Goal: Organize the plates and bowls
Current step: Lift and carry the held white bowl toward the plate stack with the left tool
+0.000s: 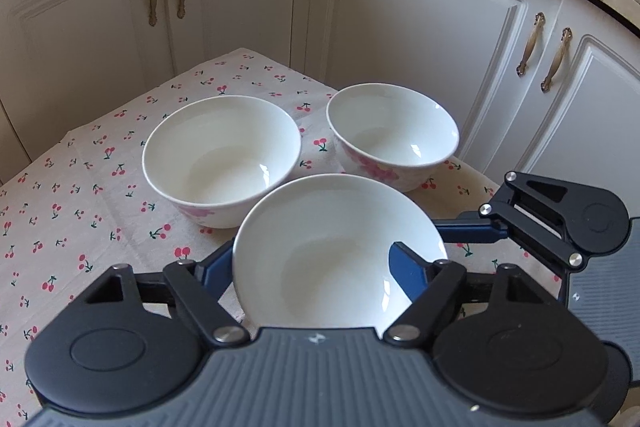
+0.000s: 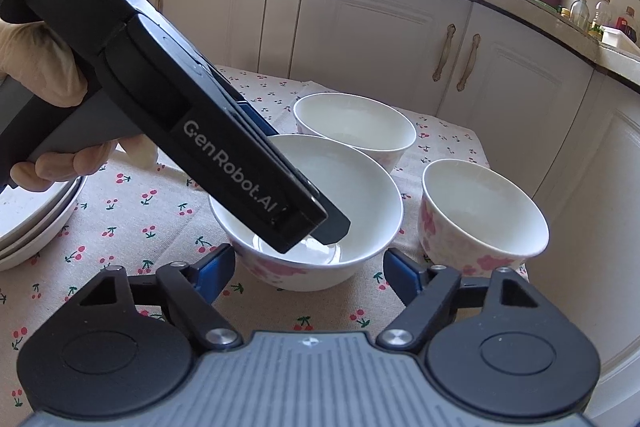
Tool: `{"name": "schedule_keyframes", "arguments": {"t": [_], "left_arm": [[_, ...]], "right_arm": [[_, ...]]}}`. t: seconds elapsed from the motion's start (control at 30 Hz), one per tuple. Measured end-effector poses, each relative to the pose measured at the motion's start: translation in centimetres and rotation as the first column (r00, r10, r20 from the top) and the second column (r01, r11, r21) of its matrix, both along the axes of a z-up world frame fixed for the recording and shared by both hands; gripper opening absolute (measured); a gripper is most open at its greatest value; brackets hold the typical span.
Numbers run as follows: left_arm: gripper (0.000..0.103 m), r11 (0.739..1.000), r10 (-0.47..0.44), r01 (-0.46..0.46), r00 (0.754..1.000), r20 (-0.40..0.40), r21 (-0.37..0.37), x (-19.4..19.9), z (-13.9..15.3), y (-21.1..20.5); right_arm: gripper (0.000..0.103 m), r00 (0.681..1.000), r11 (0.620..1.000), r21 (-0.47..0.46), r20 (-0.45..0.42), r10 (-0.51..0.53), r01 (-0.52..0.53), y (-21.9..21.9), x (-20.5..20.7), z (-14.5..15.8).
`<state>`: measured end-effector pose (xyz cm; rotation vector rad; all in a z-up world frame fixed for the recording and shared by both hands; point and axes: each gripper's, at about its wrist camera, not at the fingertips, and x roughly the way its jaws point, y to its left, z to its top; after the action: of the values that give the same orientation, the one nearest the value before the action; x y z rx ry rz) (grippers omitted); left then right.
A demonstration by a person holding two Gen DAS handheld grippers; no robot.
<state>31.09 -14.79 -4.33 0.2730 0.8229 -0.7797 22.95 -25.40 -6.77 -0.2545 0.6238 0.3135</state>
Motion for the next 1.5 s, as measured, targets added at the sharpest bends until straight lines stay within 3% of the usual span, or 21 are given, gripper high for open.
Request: {"name": "schedule_keyframes", "arguments": {"t": [0.87,1.5], "left_arm": [[0.074,1.000,0.003,-0.003,0.999,-0.044,-0.014,0.6,0.1,0.0],[0.074,0.999,0.023,-0.024,0.999,-0.043,-0.033,-4.6,2.4,1.5]], "right_arm": [[0.084,1.000,0.999,0.037,-0.020,0.014,-0.014,-0.4,-0.1,0.6],[0.084,0.998,0.998,0.037,-0.032,0.052,-0.050,0.4,-4.9,3.3]]}}
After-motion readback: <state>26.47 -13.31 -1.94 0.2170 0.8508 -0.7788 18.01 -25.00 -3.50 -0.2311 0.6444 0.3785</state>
